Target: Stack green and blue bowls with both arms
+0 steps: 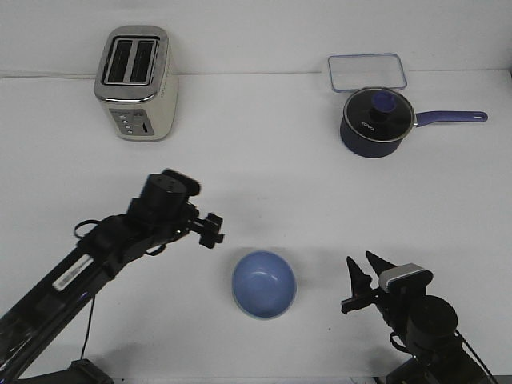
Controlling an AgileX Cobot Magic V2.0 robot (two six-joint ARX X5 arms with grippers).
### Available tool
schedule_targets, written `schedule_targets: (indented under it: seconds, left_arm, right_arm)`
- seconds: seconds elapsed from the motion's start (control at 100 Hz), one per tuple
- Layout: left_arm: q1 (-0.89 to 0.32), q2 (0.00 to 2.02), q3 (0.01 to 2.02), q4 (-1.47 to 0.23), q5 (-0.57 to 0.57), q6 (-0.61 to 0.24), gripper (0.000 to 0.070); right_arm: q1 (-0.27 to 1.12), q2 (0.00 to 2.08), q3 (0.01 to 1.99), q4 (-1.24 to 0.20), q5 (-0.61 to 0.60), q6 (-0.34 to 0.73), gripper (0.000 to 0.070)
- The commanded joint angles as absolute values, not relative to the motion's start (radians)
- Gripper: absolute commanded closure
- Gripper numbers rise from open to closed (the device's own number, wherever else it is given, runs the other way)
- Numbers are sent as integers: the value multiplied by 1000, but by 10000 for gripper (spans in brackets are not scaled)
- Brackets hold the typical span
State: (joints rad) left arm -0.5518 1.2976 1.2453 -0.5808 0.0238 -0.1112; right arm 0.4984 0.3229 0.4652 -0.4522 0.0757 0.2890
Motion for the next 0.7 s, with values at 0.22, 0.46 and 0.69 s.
schedule_targets:
  seconds: [0.22,0.46,0.69]
  left_arm:
    - [-351,1061,1237,-572,-17,-32,691]
    - [-274,747,905,-272,-112,-17,687]
    - [-272,407,511,63,-115,10,688]
  right_arm:
    - [505,322,468,-441,81,282,628]
    - [505,227,461,-432,177,243,694]
    - [505,157,436,-342,214,194,694]
